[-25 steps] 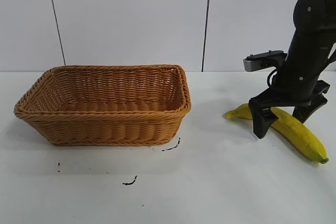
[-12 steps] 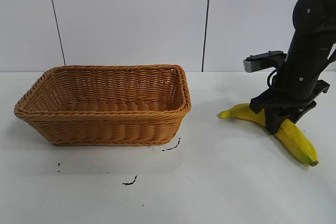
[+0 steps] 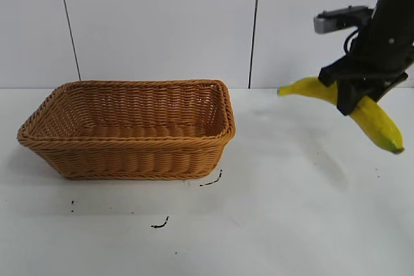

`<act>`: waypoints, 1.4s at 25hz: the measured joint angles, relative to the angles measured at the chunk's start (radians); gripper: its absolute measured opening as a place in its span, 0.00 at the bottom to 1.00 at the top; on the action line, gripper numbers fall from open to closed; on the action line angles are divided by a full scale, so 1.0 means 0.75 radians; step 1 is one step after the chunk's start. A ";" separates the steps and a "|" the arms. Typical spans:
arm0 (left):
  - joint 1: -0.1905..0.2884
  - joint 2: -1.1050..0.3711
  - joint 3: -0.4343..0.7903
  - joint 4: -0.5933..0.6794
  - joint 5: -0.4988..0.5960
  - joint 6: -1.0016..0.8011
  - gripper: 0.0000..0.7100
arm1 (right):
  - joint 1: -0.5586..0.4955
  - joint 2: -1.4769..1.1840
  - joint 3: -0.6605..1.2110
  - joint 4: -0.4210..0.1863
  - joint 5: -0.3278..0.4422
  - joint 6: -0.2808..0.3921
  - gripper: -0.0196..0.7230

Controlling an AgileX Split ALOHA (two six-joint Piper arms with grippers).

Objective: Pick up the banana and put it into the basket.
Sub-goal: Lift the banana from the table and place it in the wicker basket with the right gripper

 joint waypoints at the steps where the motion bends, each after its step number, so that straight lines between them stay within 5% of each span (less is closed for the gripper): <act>1: 0.000 0.000 0.000 0.000 0.000 0.000 0.97 | 0.000 0.000 -0.051 0.024 0.051 -0.001 0.43; 10: 0.000 0.000 0.000 0.000 0.000 0.000 0.97 | 0.003 0.053 -0.532 0.157 0.414 -0.029 0.43; 20: 0.000 0.000 0.000 0.000 0.000 0.000 0.97 | 0.175 0.142 -0.769 0.122 0.485 -0.131 0.43; 29: 0.000 0.000 0.000 0.000 0.000 0.000 0.97 | 0.487 0.320 -0.931 0.086 0.387 -0.297 0.43; 35: 0.000 0.000 0.000 0.000 0.000 0.000 0.97 | 0.674 0.420 -0.952 0.008 0.114 -0.486 0.43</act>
